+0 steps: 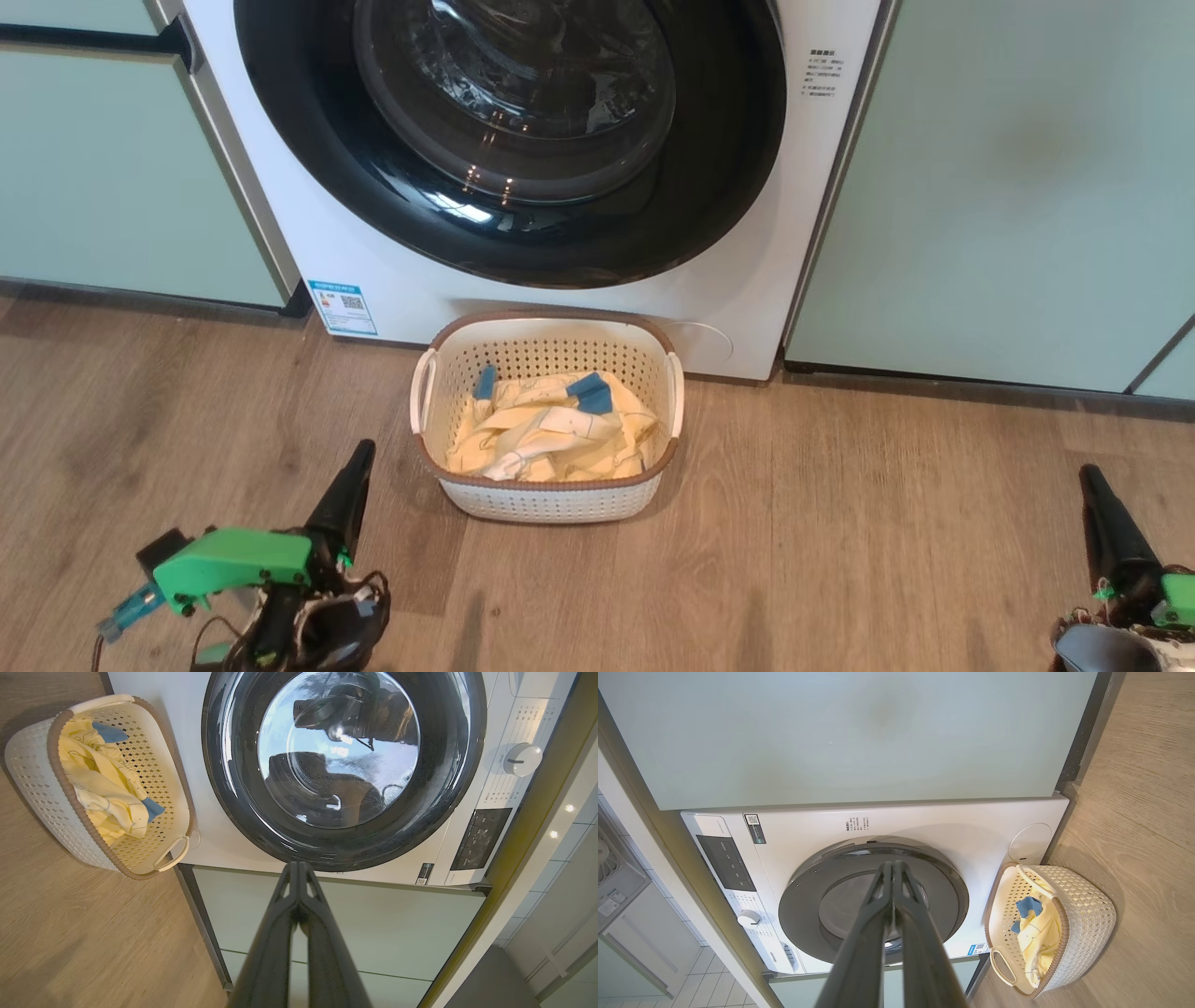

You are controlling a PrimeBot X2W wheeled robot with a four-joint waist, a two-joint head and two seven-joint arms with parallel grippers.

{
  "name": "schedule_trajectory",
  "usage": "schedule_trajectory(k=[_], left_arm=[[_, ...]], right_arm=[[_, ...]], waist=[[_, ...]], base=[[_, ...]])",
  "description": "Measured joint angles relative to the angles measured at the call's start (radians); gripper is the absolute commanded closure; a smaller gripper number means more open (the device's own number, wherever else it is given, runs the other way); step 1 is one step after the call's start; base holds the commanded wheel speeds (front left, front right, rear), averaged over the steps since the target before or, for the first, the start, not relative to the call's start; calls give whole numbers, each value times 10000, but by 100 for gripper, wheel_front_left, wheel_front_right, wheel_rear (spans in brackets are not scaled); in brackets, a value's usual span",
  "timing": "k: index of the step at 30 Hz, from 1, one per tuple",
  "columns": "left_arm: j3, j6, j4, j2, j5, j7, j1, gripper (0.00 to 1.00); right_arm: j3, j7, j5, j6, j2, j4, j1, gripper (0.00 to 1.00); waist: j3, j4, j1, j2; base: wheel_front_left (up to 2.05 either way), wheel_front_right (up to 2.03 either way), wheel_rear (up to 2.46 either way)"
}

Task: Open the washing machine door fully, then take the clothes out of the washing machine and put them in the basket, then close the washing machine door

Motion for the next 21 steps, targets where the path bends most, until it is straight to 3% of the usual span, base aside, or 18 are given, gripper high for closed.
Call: schedule_trajectory(k=[21], left_arm=[[2,0,-2,0,0,0,0,100]], right_arm=[[0,-2,0,0,0,0,0,100]], waist=[[0,0,0,0]], base=[[0,0,0]])
